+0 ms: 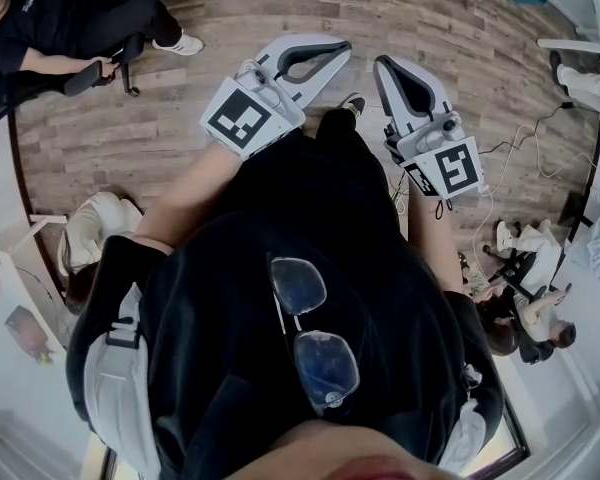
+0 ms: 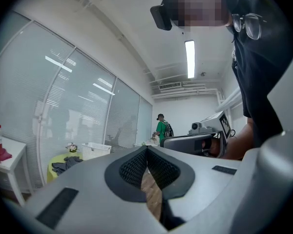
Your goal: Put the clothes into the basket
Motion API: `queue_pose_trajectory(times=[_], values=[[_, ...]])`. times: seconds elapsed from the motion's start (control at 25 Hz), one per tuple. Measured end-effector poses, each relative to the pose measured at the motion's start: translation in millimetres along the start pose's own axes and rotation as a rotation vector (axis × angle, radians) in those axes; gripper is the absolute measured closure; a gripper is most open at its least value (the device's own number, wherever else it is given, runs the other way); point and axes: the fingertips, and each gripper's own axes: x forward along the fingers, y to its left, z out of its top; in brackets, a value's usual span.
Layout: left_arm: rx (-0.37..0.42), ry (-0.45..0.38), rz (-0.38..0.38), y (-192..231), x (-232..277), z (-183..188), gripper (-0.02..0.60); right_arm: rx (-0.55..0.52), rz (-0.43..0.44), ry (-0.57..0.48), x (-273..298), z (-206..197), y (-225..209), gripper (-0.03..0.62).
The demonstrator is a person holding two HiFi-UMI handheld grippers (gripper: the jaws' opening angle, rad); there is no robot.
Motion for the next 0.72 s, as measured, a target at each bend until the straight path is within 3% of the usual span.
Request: queue_pose_trajectory(times=[0.4, 0.72], values=[[0.012, 0.005, 0.035, 33, 44, 4, 0.572, 0.004, 0.039, -0.013, 17, 5, -55, 0.566], [0.025, 0.006, 0.05, 54, 111, 16, 0.572, -0.011, 0.084, -0.018, 25, 17, -129, 0.567]])
